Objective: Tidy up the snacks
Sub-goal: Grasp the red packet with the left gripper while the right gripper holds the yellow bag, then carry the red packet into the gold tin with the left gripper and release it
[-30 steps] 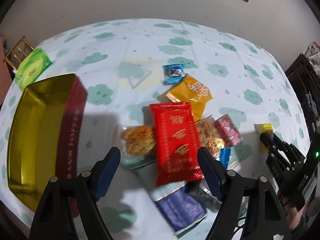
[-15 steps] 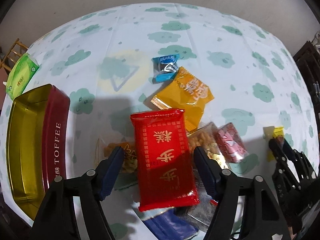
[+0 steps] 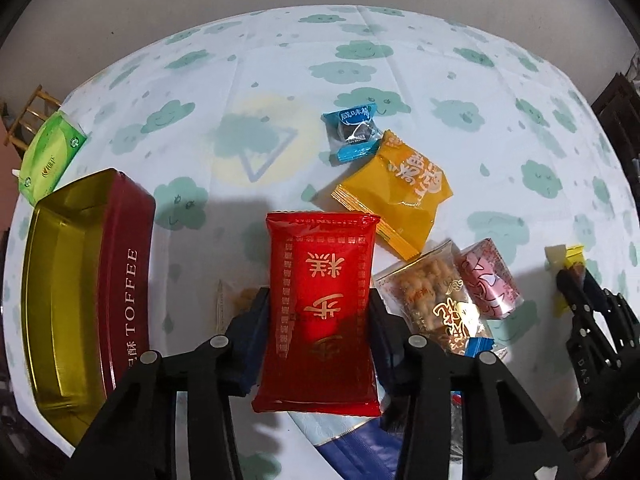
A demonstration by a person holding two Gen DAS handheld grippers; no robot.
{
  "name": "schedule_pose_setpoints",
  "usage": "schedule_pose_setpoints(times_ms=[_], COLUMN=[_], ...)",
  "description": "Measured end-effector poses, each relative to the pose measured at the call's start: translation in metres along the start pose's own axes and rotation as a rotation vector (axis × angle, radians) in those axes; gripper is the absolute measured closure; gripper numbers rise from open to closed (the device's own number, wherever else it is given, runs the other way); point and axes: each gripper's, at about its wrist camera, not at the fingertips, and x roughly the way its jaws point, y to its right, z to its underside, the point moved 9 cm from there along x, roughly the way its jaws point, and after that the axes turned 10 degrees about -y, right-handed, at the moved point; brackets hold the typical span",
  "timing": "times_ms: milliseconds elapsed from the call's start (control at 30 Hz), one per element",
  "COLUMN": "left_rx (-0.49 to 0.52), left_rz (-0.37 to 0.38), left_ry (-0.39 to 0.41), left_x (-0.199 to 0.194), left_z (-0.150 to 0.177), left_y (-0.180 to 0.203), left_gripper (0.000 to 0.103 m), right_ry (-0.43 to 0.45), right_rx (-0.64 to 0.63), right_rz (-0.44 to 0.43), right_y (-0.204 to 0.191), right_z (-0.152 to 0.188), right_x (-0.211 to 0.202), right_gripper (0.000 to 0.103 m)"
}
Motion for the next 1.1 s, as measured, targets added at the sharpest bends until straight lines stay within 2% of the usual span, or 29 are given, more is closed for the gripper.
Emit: schedule_pose_setpoints(times_ms=[333, 633, 833, 1100], left_rx=[0.033, 0.041, -0.002, -0.132], left_rz=[0.037, 0.043, 0.002, -0.075], left_ry=[0.021, 0.080, 0.112, 0.105], left_x=[-0.013, -0.048, -0.068, -0.067], left_z=[0.010, 0.010, 0.011, 0.028], left_y=[0.006, -0.007, -0.055, -0.150], left_gripper=[0.063, 0.063, 0.063, 0.063], right_ry=[0.000, 0.000, 0.000, 0.001], right_rx=[0.000, -0.001, -0.001, -0.001], right_rz=[0.000, 0.002, 0.002, 0.002], right_y=[0.000, 0.000, 0.000, 0.000], right_z=[0.000, 0.000, 0.000, 0.000], right_x=[0.000, 0.000, 0.000, 0.000], right_gripper=[0.077, 0.077, 0.077, 0.077])
